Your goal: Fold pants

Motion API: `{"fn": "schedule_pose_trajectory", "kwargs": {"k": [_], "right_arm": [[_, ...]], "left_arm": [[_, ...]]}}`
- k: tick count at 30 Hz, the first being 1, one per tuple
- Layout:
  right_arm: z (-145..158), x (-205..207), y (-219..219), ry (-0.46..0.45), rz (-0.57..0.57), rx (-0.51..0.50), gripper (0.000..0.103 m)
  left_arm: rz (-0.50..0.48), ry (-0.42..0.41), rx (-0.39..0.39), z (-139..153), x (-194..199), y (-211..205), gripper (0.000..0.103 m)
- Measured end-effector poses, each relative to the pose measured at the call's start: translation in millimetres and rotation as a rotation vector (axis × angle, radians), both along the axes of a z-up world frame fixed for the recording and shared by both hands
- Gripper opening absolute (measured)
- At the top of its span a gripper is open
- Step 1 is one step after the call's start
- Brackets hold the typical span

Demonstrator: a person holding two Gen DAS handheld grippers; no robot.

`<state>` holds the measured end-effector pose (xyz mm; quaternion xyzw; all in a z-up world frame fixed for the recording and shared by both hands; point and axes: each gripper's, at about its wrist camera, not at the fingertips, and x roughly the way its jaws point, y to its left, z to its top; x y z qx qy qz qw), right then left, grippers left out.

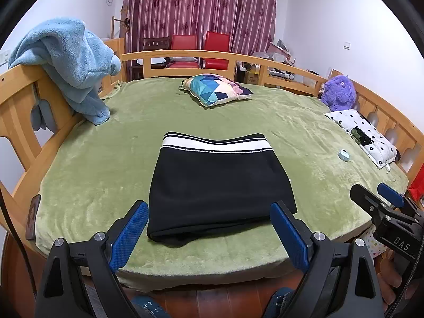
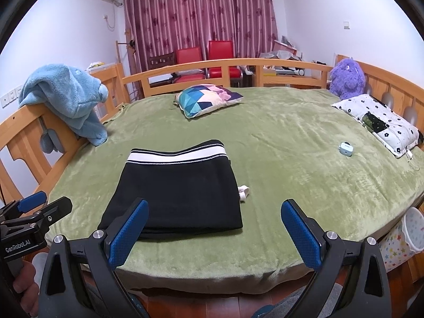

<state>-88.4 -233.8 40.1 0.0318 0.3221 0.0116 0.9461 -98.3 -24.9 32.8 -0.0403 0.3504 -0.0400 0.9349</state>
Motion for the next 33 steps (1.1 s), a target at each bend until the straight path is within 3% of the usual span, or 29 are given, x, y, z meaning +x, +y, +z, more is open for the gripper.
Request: {"fn": "schedule_pose_trajectory", "kwargs": {"k": [33], "right_arm": [[2.4,-5.4,-1.3,-0.003,-0.012,0.004,0.099]], "left_arm": [[-0.005,0.003,-0.009,3.5,-2.2,-1.0,0.093]]}}
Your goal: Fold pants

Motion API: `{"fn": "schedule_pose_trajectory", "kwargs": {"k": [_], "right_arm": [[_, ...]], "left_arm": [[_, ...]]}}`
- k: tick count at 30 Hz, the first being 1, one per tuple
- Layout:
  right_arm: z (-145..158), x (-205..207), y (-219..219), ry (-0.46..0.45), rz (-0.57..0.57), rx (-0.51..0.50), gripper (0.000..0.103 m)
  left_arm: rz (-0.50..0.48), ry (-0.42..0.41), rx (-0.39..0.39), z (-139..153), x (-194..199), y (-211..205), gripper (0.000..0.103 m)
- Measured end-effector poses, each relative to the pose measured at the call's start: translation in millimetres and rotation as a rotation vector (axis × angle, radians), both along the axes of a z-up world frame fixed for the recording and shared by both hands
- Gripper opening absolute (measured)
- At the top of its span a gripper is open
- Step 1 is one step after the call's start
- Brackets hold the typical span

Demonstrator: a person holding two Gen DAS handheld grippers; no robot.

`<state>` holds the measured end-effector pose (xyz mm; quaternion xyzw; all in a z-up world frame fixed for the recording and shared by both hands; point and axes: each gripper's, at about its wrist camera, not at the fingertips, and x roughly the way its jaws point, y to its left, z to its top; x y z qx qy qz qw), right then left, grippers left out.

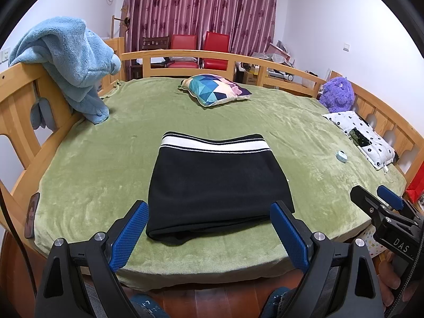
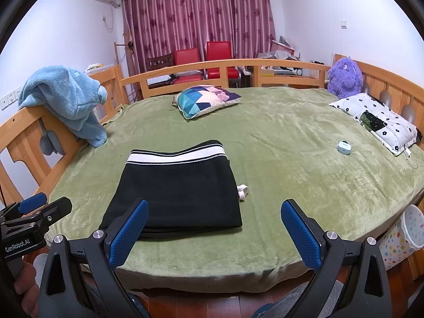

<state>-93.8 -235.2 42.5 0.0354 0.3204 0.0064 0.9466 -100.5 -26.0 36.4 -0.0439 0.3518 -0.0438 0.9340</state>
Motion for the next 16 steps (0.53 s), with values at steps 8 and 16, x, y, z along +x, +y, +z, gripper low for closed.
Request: {"fn": "schedule_pose_trajectory", "kwargs": {"k": [8,16], "right_arm": [[-0.2,0.1,-1.0,-0.001,0.001,-0.001,0.099],[-1.0,0.4,0.0,-0.001,0.001,0.000,0.099]], "left_arm": [[0.001,-0.001,-0.001,1.2,-0.8,-0.7,0.093],[-0.001,-0.002,0.000,0.4,-0.1,0.9,0.093]]}}
